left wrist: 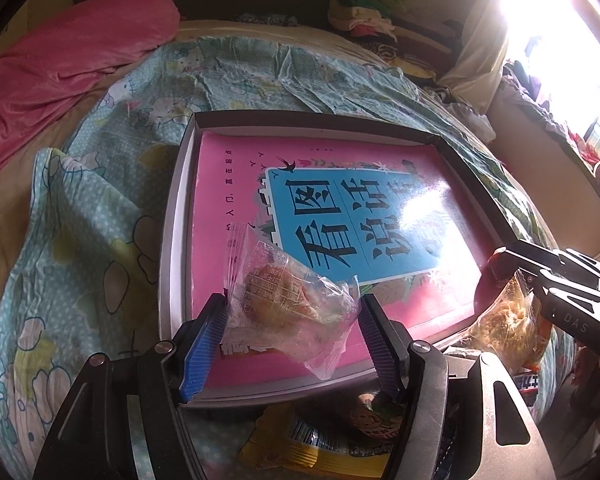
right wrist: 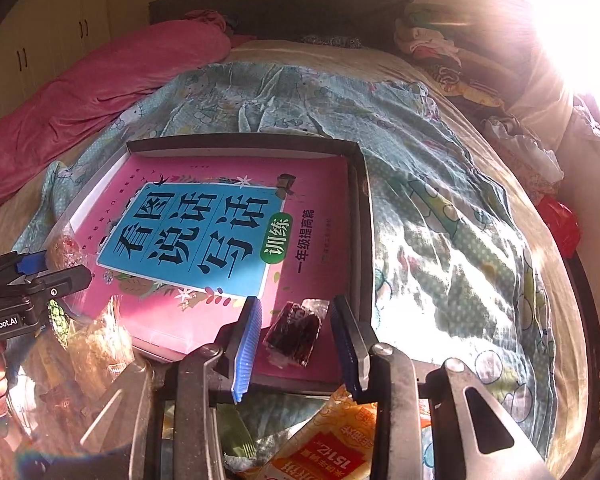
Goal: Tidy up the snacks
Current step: 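Carry the pastry bag over the pink tray while the right tool drops the candy inside, then lower the clear pastry bag into the pink tray and open the left tool, then withdraw both tools from the tray back toward the snack pile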
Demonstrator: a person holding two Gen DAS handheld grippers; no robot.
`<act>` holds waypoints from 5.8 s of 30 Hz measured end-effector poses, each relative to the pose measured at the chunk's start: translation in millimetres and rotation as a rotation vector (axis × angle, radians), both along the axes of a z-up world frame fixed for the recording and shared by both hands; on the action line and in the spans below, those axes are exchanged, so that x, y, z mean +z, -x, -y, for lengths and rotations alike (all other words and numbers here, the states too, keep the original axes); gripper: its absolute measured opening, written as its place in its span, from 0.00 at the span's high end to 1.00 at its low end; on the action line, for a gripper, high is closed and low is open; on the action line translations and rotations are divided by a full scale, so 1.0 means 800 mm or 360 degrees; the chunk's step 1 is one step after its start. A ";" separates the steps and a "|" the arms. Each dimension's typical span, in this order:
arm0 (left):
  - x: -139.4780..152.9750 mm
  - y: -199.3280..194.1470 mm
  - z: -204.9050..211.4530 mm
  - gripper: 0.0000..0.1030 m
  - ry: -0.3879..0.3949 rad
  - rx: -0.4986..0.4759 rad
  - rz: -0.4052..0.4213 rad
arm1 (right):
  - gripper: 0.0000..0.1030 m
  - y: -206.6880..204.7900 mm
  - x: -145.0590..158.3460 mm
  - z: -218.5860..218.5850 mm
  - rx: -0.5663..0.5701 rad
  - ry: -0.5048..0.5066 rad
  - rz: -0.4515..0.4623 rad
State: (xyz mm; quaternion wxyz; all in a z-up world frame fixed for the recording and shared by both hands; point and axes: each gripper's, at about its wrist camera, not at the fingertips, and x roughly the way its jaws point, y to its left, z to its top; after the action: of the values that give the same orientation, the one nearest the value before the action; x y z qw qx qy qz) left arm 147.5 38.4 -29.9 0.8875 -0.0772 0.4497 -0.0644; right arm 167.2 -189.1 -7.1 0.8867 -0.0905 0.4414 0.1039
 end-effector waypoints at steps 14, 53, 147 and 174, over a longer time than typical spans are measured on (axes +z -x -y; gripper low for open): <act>-0.001 0.003 0.001 0.31 0.0018 0.0001 -0.0013 | 0.65 0.003 0.006 0.020 -0.0083 -0.0078 0.0020; 0.009 0.022 -0.018 0.25 0.0225 -0.0008 -0.0023 | 0.48 0.053 0.040 0.035 -0.0027 -0.0265 0.0226; 0.046 0.138 0.079 0.23 0.0026 -0.0400 0.0050 | 0.22 0.128 0.062 -0.006 0.0254 -0.0359 0.0310; 0.003 0.131 0.114 0.23 -0.0159 -0.0466 0.0000 | 0.22 0.103 0.019 -0.029 0.0381 -0.0273 0.0126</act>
State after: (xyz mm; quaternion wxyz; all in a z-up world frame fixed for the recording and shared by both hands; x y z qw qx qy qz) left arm 42.4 -52.7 -27.8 0.8713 0.0335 0.4589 -0.1707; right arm 84.4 -166.1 8.5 0.8891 -0.0705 0.3817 0.2426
